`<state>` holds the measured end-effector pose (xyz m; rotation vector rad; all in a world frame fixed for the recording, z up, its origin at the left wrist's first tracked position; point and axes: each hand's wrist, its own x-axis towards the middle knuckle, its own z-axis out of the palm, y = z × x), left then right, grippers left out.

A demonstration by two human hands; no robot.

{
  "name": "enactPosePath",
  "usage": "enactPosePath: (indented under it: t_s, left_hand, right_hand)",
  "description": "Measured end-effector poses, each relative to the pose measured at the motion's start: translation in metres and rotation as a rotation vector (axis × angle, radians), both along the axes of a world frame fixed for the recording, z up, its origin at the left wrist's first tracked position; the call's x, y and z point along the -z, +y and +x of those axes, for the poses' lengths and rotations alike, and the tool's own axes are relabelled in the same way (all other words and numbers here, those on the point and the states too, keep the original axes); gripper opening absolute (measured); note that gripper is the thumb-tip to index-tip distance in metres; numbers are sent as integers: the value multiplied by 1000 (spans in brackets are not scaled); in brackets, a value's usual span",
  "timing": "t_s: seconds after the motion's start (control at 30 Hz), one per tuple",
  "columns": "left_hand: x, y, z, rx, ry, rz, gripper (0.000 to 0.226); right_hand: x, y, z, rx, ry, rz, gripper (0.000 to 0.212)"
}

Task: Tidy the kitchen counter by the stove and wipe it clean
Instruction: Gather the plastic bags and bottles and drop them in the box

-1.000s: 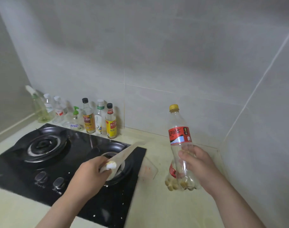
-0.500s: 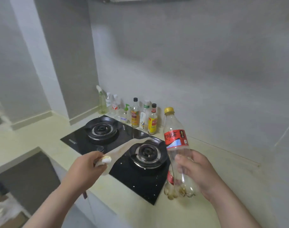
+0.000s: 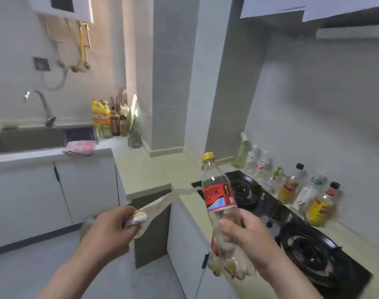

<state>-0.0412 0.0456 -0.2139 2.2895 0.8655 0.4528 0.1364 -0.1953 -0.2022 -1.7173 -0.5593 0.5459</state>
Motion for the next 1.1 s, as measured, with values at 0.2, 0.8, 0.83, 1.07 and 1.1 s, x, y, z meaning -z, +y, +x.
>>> enactPosePath:
  t_s: [0.2,0.8,0.83,1.07,1.1]
  left_hand:
    - [6,101,-65,-123,-14,38,4]
    - [70,289,-133,-516,17,-140,7]
    - [73,303,-124,-522,23,-146,7]
    - [101,392,-60,-525,111,-254,9]
    - [105,404,-53,-529,119,-265,9]
  right_hand:
    - [11,140,-42,-159,19,-6,37]
    - [79,418,-46,-502,166,-52,47]
    - [83,433,-37,-505,179,-51,40]
    - [105,534,39,-449,246,-12,20]
    - [111,547,48,-442,259,-9,19]
